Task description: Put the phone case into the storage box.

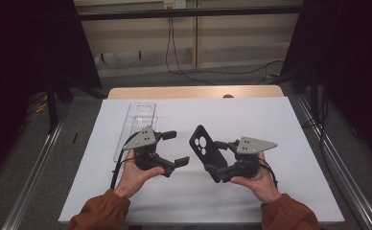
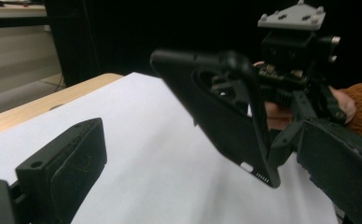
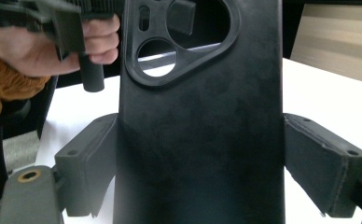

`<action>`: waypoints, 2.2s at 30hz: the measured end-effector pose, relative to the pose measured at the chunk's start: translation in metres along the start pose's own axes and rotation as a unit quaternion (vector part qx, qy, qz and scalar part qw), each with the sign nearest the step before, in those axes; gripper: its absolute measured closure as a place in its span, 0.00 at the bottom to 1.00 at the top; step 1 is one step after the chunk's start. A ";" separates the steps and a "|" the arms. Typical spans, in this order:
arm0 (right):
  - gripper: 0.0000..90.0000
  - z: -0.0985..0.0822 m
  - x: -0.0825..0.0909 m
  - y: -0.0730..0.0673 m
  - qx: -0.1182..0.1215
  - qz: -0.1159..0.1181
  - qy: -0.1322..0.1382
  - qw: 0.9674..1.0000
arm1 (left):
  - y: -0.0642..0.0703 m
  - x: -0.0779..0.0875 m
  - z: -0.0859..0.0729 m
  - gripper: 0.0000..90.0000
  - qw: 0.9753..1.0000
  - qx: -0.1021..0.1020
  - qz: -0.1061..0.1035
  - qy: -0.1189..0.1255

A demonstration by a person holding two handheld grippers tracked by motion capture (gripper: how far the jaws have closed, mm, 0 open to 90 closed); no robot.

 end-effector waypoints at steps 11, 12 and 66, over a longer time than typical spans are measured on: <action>0.16 -0.003 -0.005 -0.006 0.000 0.027 -0.005 1.000 | -0.003 0.002 0.003 0.02 0.999 -0.016 -0.029 -0.025; 0.16 -0.003 -0.006 -0.007 0.001 0.030 -0.005 1.000 | -0.004 0.001 0.002 0.02 0.999 -0.016 -0.035 -0.030; 0.16 -0.014 -0.014 -0.022 0.008 0.128 -0.046 0.991 | -0.002 -0.016 -0.006 0.07 0.979 -0.045 -0.190 -0.053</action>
Point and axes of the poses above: each handheld gripper's, and its own axes: x roughly backward along the jaws, z roughly out of its top, y roughly to its right, the point moved 4 cm from there along -x, roughly forward along the jaws, and after that the axes turned 2 degrees about -y, right-handed, at the moved point
